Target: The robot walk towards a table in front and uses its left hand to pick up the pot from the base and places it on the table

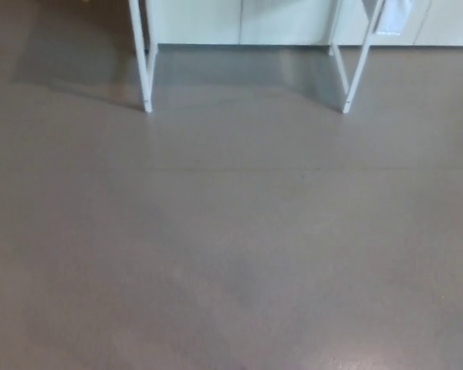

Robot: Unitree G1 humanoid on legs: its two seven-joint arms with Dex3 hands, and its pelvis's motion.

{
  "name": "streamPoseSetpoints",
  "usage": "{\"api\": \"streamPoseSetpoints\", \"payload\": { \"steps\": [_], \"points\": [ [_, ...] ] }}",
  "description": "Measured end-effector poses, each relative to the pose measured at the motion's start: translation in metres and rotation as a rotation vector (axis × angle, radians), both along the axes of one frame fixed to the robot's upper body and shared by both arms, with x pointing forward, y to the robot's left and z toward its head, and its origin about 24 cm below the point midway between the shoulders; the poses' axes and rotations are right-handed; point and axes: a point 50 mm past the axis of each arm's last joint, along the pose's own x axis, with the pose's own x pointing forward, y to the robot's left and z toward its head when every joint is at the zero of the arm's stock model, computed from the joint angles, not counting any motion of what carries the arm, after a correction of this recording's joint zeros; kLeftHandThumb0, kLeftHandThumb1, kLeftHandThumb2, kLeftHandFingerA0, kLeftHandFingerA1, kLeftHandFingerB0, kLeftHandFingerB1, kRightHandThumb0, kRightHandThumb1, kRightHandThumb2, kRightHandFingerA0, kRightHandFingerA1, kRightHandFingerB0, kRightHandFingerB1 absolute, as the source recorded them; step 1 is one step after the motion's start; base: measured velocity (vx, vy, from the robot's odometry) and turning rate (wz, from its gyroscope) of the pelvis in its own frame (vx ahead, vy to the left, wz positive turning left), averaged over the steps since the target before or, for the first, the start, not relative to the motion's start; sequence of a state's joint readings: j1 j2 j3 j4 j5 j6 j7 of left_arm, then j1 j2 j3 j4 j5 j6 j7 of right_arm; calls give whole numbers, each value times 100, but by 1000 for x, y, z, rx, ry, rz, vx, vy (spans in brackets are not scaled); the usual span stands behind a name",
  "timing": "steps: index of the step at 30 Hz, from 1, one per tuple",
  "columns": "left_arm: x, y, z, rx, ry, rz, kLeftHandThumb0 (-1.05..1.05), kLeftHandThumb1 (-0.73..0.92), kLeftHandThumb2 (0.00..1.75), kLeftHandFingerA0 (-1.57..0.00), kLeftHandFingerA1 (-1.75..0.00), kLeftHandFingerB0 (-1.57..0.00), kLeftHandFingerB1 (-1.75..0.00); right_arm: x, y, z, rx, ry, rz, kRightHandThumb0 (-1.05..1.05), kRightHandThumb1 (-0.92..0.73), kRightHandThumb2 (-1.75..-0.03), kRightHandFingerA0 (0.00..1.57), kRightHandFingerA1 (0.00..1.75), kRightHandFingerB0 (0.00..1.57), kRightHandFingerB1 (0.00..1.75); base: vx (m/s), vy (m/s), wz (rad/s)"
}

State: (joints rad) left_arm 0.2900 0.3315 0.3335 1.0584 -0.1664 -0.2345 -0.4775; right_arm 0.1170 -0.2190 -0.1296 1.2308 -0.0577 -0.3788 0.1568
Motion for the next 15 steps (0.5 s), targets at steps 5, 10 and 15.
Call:
{"api": "streamPoseSetpoints", "payload": {
  "steps": [5, 10, 15],
  "points": [
    [-2, 0, 0, 3, -2, -2, -1, 44, 88, -24, -54, -13, -48, 0, 0, 0, -2, 0, 4, -19, -43, -89, 45, 66, 16, 50, 147, 22, 10],
    [-2, 0, 0, 2, 2, 0, -2, 62, 57, -30, -37, -24, -31, 4, 1, 0, -2, -8, 8, -22, -60, -57, 50, 58, 26, 37, 133, -140, 12],
    [1, -4, -3, -9, -6, -11, -3, 62, 57, -30, -37, -23, -31, 9, -2, 3, -16, -18, 13, -19, -42, -88, 45, 67, 16, 51, 131, -202, 13]
  ]
}}
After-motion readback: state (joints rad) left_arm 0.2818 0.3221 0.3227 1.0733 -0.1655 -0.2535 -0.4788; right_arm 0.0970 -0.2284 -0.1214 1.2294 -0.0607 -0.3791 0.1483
